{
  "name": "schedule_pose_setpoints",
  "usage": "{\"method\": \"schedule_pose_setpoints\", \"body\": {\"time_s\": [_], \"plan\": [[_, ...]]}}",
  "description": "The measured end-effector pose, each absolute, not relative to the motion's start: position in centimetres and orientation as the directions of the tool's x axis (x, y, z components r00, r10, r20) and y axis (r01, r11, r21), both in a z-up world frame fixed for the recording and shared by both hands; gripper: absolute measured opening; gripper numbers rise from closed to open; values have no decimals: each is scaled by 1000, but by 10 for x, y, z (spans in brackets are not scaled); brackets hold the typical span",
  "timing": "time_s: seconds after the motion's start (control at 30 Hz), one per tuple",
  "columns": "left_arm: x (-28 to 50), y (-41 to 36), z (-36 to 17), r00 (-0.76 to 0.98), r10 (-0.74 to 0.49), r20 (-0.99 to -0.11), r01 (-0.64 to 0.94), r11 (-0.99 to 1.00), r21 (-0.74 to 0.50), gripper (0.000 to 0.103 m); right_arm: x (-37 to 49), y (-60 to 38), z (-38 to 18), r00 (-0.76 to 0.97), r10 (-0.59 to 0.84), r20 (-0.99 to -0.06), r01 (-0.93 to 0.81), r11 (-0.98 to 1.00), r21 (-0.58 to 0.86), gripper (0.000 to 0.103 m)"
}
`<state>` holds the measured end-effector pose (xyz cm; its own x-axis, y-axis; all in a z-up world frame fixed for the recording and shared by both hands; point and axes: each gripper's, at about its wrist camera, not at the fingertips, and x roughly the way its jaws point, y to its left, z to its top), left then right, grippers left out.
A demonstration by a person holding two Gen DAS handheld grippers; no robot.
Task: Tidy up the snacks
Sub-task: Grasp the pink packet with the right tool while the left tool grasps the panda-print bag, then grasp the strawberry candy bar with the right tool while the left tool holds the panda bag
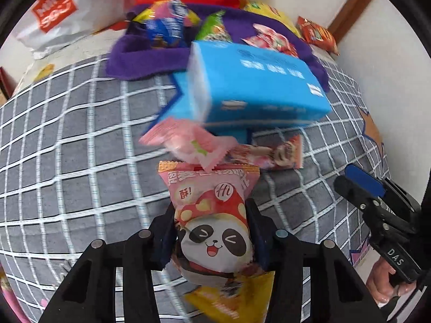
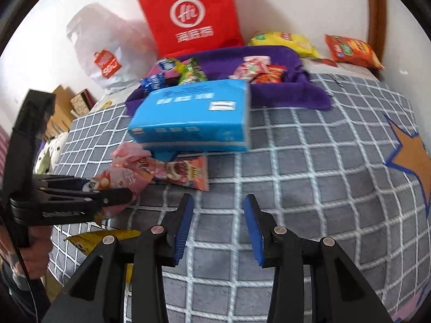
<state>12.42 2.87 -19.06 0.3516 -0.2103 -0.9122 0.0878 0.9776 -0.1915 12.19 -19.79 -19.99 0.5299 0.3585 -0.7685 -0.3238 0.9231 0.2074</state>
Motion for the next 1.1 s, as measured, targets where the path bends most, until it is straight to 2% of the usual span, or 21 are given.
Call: {"method": "schedule_pose_setpoints", "body": {"time_s": [0.07, 0.13, 0.37, 0.57, 0.83, 1.0, 1.1], "plan": [[125, 42, -190, 368, -176, -913, 63, 984, -165, 45, 125, -186, -200, 521, 378, -765, -363, 910, 202, 47], [127, 50, -191, 373, -158, -914, 49, 987, -150, 45, 131, -172, -201, 509, 399, -763, -400, 894, 200, 48], [124, 83, -201, 374, -171, -911, 4, 983, -183, 45, 154, -125, -208, 464, 454, -761, -518, 835, 183, 58], [120, 103, -208, 374, -215, -902, -19, 971, -239, 45, 167, -111, -222, 437, 435, -788, -554, 820, 146, 58], [107, 113, -208, 385, -240, -891, -15, 964, -266, 45, 140, -107, -226, 417, 364, -833, -633, 774, 21, 58], [104, 114, -208, 386, -243, -890, -26, 962, -274, 45, 135, -108, -211, 458, 415, -786, -646, 763, 27, 58], [100, 112, -205, 378, -251, -891, -25, 959, -281, 45, 147, -103, -211, 439, 462, -771, -655, 752, 77, 58]]}}
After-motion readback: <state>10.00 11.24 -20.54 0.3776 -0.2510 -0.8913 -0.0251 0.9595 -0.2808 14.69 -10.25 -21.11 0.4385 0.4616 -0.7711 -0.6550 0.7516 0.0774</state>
